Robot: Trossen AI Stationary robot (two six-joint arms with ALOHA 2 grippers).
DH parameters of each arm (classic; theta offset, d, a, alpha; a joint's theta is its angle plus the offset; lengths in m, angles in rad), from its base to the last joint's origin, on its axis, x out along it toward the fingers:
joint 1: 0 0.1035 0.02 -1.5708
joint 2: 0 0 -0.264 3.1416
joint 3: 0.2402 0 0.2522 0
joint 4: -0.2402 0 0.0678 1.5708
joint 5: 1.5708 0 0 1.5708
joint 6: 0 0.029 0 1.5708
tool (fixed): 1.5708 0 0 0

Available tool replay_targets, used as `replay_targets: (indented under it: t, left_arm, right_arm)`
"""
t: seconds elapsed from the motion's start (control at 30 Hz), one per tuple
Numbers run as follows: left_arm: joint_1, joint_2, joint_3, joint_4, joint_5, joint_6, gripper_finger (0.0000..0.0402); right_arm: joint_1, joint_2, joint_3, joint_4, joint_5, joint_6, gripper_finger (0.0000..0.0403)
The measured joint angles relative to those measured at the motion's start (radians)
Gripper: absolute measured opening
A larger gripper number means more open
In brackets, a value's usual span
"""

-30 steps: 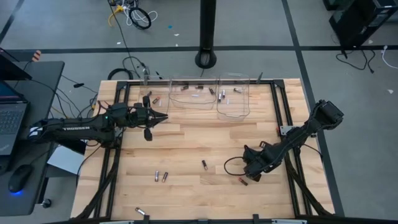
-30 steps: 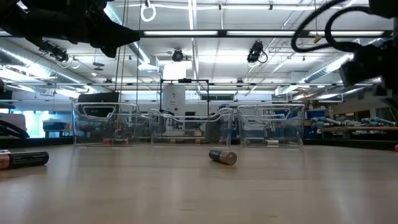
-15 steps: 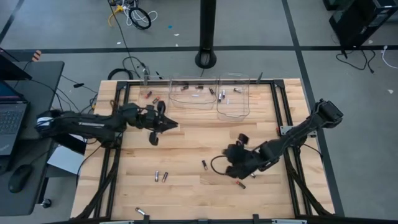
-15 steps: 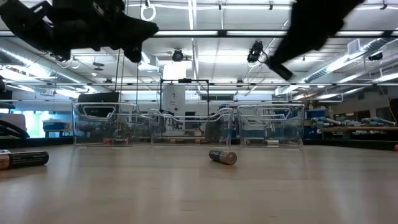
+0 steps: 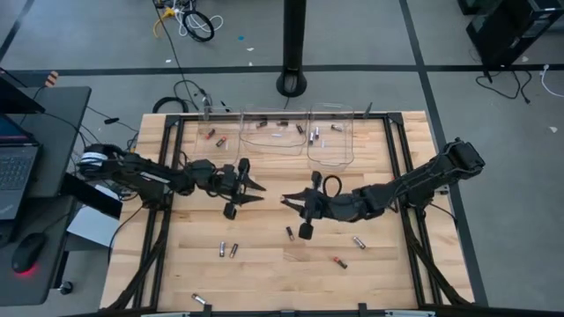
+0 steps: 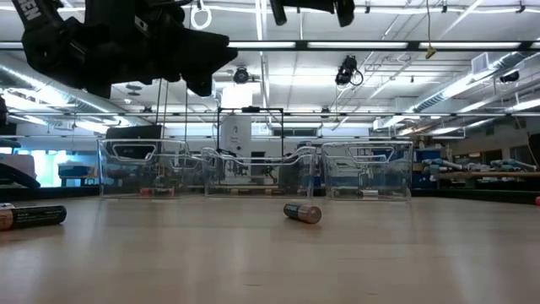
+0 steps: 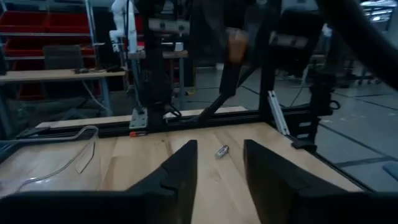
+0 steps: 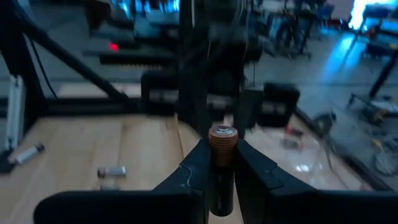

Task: Sort batteries
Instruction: Put the black battery into the middle transparent bin

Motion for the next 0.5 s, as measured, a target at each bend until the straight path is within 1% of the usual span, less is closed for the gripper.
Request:
replay_targets:
  t: [0.13, 0.2, 0.3, 0.4, 0.5]
  left_arm:
    - [-0.037, 0.049, 0.058, 0.003, -0.035, -0.003, 0.0177]
    - [-0.051, 0.069, 0.091, 0.001, -0.035, -0.006, 0.0194]
    - [-0.062, 0.086, 0.141, 0.003, -0.032, -0.051, 0.0216]
    - [-0.063, 0.099, 0.177, 0.002, -0.023, -0.081, 0.0232]
    - [-0.063, 0.112, 0.209, -0.022, -0.01, -0.107, 0.0239]
  right_arm:
    - [-0.023, 0.002, 0.0, 0.06, -0.063, -0.043, 0.0057]
    - [-0.027, 0.002, 0.0, 0.077, -0.073, -0.051, 0.0057]
    - [-0.028, 0.002, 0.0, 0.081, -0.077, -0.07, 0.0057]
    - [-0.028, 0.002, 0.0, 0.087, -0.077, -0.077, 0.0057]
    - [-0.028, 0.002, 0.0, 0.091, -0.077, -0.09, 0.0057]
